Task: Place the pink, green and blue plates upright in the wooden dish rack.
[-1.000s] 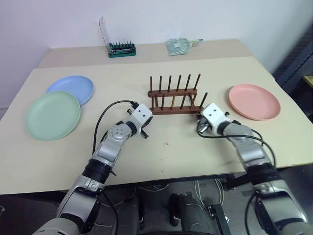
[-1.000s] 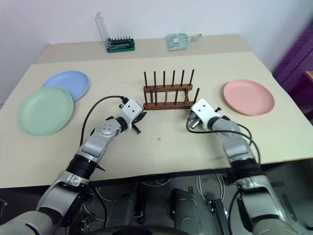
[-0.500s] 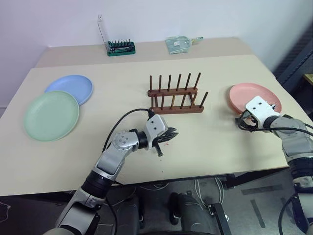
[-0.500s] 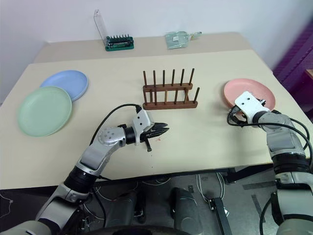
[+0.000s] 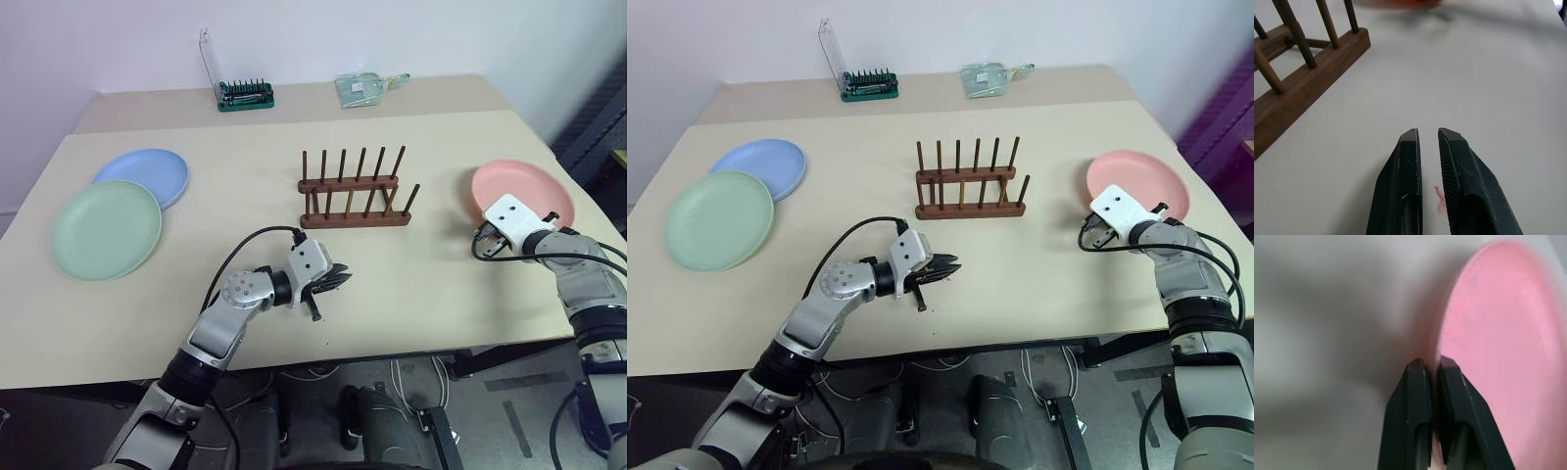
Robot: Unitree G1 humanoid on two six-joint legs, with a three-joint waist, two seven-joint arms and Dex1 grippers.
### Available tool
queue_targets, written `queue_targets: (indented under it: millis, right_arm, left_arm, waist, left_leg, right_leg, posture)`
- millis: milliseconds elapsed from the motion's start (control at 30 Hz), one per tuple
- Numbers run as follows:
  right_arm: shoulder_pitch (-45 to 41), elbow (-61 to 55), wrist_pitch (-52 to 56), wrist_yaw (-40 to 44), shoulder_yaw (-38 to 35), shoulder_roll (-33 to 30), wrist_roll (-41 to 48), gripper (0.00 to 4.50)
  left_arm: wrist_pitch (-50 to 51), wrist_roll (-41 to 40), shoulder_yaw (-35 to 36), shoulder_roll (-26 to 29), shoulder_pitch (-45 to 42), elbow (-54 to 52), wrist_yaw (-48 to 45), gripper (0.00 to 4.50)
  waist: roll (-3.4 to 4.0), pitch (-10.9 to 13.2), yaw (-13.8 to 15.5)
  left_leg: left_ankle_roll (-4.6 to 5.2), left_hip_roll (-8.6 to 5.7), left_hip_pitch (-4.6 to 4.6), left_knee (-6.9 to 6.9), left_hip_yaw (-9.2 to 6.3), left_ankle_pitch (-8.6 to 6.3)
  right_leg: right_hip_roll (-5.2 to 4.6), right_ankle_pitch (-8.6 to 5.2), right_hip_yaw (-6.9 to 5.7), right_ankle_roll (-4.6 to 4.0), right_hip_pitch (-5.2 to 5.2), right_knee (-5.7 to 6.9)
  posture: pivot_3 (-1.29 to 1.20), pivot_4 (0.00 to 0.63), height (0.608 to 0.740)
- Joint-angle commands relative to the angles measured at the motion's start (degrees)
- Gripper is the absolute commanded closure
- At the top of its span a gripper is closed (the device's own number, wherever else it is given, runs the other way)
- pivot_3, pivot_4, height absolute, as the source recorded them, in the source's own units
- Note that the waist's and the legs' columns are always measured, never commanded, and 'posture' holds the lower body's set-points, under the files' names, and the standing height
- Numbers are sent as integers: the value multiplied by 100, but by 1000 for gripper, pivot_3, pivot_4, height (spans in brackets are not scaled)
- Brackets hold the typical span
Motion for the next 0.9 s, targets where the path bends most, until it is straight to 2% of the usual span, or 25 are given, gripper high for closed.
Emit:
queue_targets:
  millis: [33,133,233,333,433,600,900]
  right_arm:
    - [-325,-964,-294,10,-501,-86,454,4486]
    - [-852,-2096,795,459,-1359,447,2180,4486]
    - [-1315,-3128,2436,762,-2044,802,4039,4486]
    - [-1505,-3699,3732,919,-2486,926,5573,4486]
    - [-1655,-3946,4669,749,-2848,1185,6967,4486]
    - [-1511,-3698,5010,518,-2573,1361,7019,4486]
    - [-1609,-2719,5079,230,-2582,1487,6815,4486]
  left_arm:
    - [1,-9,24,2,-10,-183,12,3892]
    - [-43,11,12,27,-3,-122,2,3892]
    - [-63,31,3,36,6,-95,-3,3892]
    - [-35,28,5,21,-11,-100,6,3892]
    - [-29,26,1,5,-11,-94,19,3892]
    - [-30,38,13,-8,15,-109,60,3892]
    - [63,-5,35,48,160,-270,91,3892]
  waist:
    - [10,8,-18]
    - [19,27,-54]
    - [20,30,1]
    - [17,29,146]
    - [18,30,136]
    - [18,30,136]
    - [19,29,130]
  left_leg:
    - [0,0,0,0,0,0]
    - [0,4,0,-1,5,0]
    - [1,11,-1,-1,0,1]
    - [0,20,-8,-3,-12,0]
    - [0,17,-17,1,-10,0]
    - [1,3,-30,13,0,0]
    - [3,4,-68,14,-1,2]
  right_leg:
    - [0,0,0,0,-1,0]
    - [8,1,9,2,-11,6]
    - [23,9,20,10,-23,24]
    - [32,5,6,0,-23,21]
    - [19,3,3,-16,-20,10]
    - [-2,8,3,-8,-30,11]
    - [7,28,3,4,-74,19]
  posture:
    - [0,150,730]
    - [0,150,730]
    - [0,150,730]
    - [0,150,730]
    - [0,150,730]
    - [0,150,730]
    - [0,150,730]
